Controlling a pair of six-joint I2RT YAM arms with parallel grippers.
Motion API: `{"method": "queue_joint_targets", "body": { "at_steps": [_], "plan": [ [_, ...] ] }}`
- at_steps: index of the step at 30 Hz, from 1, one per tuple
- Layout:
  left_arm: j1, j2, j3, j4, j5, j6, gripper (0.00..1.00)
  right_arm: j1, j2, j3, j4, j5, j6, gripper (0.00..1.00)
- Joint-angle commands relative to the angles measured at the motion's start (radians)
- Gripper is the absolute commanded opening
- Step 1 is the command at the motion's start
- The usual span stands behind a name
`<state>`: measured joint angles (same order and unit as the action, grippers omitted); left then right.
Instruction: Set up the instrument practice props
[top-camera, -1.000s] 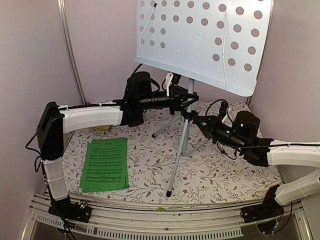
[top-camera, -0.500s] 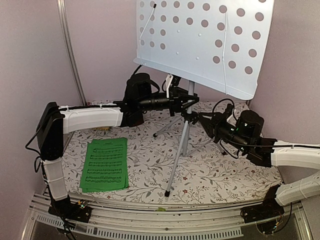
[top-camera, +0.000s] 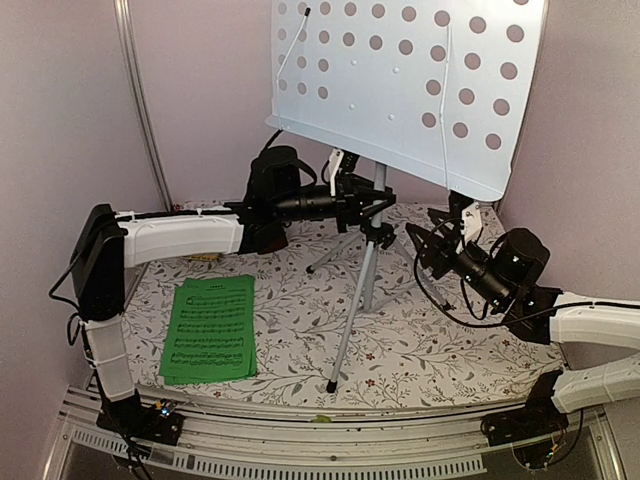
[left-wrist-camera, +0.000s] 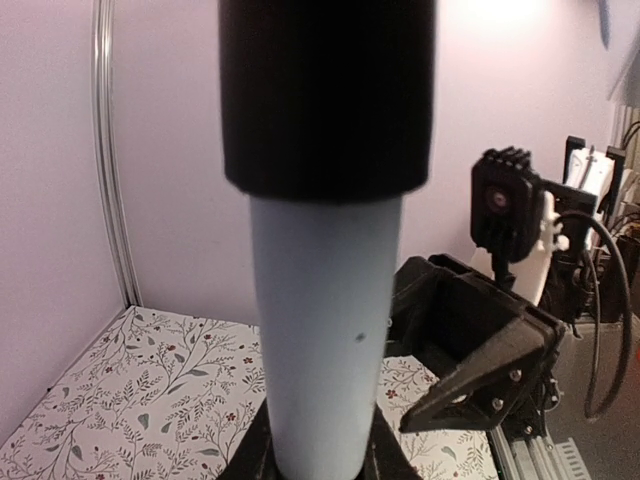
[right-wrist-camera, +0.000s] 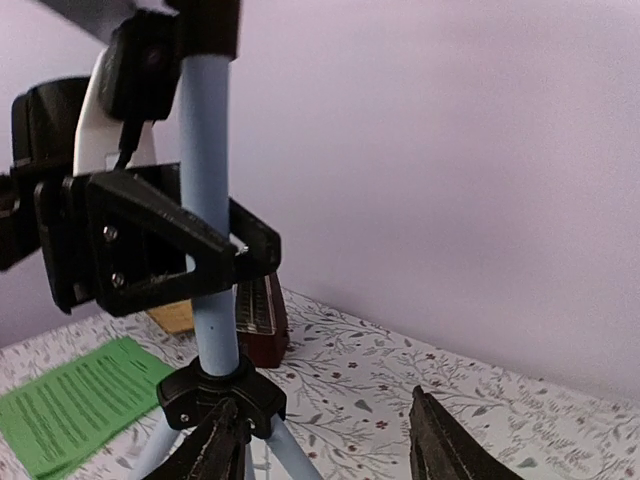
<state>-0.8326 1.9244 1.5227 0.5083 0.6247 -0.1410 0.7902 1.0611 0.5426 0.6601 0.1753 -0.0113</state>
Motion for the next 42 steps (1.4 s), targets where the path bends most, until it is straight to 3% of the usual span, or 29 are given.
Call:
{"method": "queue_joint_targets", "body": {
  "at_steps": [1, 8, 24, 29, 33, 42],
  "plan": [
    [0.017, -0.07, 0.024, 0.085, -0.001, -0.06, 0.0, 0.004, 0.013, -0.012, 0.024, -0.088, -0.531, 0.57],
    [0.017, -0.07, 0.03, 0.081, -0.008, -0.064, 0.0, 0.024, 0.035, -0.003, -0.055, -0.076, -0.879, 0.57],
    [0.015, -0.067, 0.035, 0.077, -0.005, -0.068, 0.0, 0.09, 0.118, 0.075, -0.109, -0.036, -1.107, 0.51],
    [0.015, -0.068, 0.033, 0.075, -0.006, -0.066, 0.0, 0.096, 0.143, 0.095, -0.1, -0.04, -1.112, 0.46],
    [0.015, -0.068, 0.031, 0.076, -0.005, -0.066, 0.0, 0.101, 0.155, 0.095, -0.102, -0.037, -1.071, 0.35],
    [0.015, -0.07, 0.031, 0.071, -0.005, -0.063, 0.0, 0.1, 0.116, 0.066, -0.105, 0.001, -0.732, 0.07]
  ]
}}
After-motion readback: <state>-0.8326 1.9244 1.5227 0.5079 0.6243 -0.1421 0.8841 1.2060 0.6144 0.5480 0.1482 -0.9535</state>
